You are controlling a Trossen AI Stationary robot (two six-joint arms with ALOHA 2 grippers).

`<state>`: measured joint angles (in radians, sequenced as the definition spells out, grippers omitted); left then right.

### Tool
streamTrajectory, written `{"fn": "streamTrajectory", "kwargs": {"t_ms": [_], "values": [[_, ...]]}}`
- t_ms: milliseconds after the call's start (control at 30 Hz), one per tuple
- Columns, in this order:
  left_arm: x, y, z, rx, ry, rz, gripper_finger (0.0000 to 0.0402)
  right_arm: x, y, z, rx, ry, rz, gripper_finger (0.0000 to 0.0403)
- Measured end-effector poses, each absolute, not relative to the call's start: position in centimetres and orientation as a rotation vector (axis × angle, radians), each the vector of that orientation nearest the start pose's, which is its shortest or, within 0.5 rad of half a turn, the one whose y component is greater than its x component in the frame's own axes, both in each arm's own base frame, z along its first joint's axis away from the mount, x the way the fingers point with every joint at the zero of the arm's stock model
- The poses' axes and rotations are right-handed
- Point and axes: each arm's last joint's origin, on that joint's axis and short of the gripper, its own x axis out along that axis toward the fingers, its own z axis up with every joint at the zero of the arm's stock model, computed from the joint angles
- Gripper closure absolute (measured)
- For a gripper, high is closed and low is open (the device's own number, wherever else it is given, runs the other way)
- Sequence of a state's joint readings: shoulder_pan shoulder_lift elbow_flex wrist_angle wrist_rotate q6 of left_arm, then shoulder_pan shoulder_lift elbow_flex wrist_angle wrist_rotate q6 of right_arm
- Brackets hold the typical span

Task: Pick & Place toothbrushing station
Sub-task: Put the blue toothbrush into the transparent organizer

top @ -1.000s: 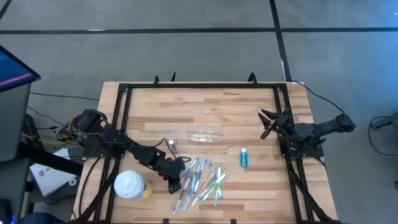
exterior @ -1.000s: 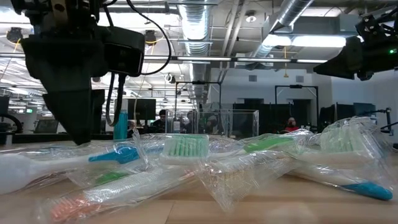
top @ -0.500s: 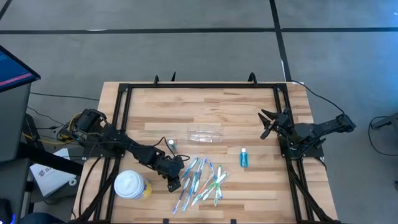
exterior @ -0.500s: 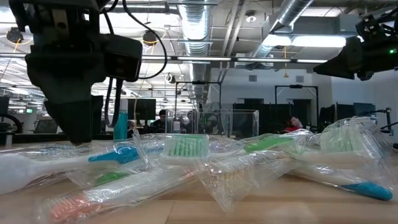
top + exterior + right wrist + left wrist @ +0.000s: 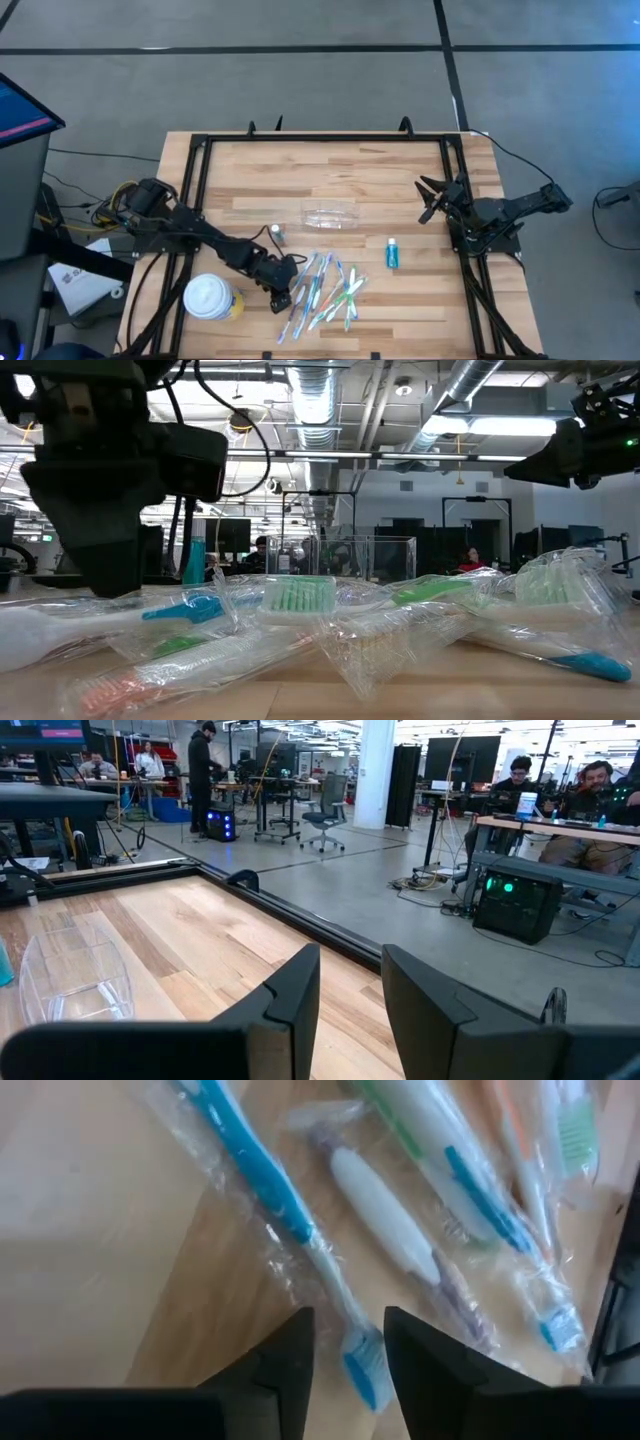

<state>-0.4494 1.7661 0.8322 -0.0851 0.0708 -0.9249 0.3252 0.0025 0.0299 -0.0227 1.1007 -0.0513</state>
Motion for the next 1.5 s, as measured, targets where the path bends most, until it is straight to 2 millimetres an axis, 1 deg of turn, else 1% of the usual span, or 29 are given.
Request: {"fn": "streamTrajectory", "kwargs": {"t_ms": [67, 200, 367, 600, 733, 867, 1067, 1267, 1500], "values": [[28.4, -13.8, 11.6, -0.634, 1.145, 0.029, 0.0289, 8.4, 0.1, 17.1, -0.046, 0.016, -0.775, 0.0302], [28.3, -13.8, 12.2, -0.638, 1.134, 0.022, 0.0317, 8.4, 0.1, 17.1, -0.046, 0.016, -0.775, 0.0302], [28.0, -13.6, 12.9, -0.629, 1.11, 0.03, 0.0389, 8.4, 0.1, 17.1, -0.046, 0.016, -0.775, 0.0302], [28.1, -13.6, 12.9, -0.629, 1.107, 0.03, 0.04, 8.4, 0.1, 17.1, -0.045, 0.016, -0.775, 0.0302], [28.0, -13.6, 13.6, -0.634, 1.09, 0.019, 0.0401, 8.4, 0.1, 17.2, -0.038, 0.008, -0.775, 0.0302], [27.7, -13.4, 15.3, -0.645, 1.046, -0.008, 0.0401, 8.4, 0.1, 17.3, -0.032, 0.001, -0.772, 0.0302], [27.0, -13.0, 18.9, -0.646, 0.919, -0.064, 0.0401, 8.5, 0.2, 17.7, 0.001, -0.043, -0.732, 0.0302], [26.1, -12.2, 22.1, -0.599, 0.794, -0.119, 0.0401, 8.5, 0.3, 18.2, 0.012, -0.082, -0.704, 0.0302], [25.7, -10.3, 24.3, -0.58, 0.687, -0.116, 0.0401, 8.7, 0.5, 18.5, -0.022, -0.099, -0.591, 0.0302]]}}
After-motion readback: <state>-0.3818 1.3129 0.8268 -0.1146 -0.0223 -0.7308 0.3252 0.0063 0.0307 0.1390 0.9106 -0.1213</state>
